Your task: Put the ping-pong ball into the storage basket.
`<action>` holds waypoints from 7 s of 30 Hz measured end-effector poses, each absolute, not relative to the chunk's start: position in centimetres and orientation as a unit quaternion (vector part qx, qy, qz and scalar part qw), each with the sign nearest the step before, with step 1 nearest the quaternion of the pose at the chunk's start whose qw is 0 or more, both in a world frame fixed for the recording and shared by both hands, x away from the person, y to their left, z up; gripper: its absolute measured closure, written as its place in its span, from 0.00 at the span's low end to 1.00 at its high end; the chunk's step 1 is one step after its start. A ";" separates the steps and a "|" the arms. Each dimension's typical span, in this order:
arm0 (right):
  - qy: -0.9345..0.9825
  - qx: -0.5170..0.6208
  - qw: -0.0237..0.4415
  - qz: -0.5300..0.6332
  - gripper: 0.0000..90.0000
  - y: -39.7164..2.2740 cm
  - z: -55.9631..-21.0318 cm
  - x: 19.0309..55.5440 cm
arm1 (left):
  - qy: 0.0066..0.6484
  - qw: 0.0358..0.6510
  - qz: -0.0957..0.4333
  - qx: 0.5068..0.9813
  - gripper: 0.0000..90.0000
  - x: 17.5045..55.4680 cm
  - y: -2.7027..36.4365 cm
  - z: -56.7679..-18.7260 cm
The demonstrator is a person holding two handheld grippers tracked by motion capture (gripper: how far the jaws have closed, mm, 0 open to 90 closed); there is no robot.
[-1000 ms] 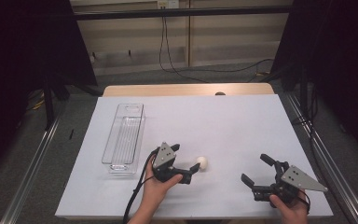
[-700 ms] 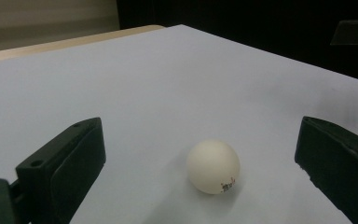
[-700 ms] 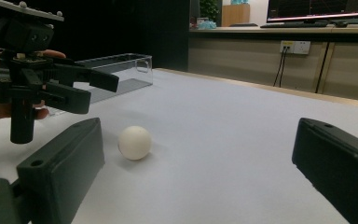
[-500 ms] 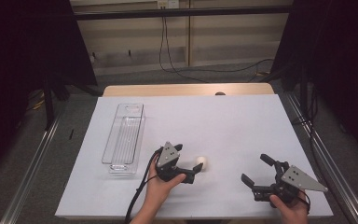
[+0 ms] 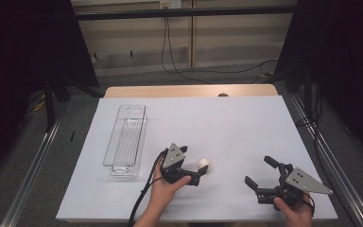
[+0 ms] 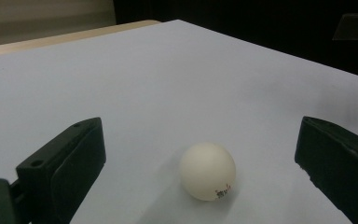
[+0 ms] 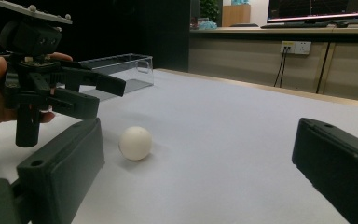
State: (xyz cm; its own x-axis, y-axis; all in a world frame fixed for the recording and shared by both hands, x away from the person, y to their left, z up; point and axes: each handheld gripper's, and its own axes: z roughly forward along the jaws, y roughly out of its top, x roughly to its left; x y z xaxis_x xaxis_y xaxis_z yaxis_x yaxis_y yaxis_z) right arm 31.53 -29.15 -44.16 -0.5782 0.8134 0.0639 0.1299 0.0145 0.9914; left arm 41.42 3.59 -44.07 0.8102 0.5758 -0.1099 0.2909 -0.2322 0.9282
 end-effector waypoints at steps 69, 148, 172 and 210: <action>0.654 0.361 0.284 0.601 0.02 -29.0 -44.2 31.5 | 0.290 0.481 0.114 0.819 0.02 42.4 1.4 -45.3; 0.653 0.361 0.283 0.603 0.03 -29.1 -44.1 31.6 | 0.276 0.423 0.079 0.860 0.40 43.2 -0.7 -45.7; 0.652 0.361 0.284 0.603 0.03 -29.1 -44.1 31.6 | 0.272 0.408 0.069 0.869 0.53 43.1 -0.6 -45.6; 0.653 0.360 0.286 0.602 0.03 -29.1 -44.1 31.6 | 0.286 0.429 0.053 0.855 0.57 43.2 1.0 -44.1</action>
State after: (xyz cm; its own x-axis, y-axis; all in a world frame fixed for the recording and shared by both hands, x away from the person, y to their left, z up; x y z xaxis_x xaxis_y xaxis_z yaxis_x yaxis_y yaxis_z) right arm 31.56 -29.07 -44.10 -0.5775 0.8142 0.0606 0.1260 0.0155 0.9919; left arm 43.19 1.05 -44.14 0.8306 0.5350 -0.1548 0.4437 -0.4677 0.7645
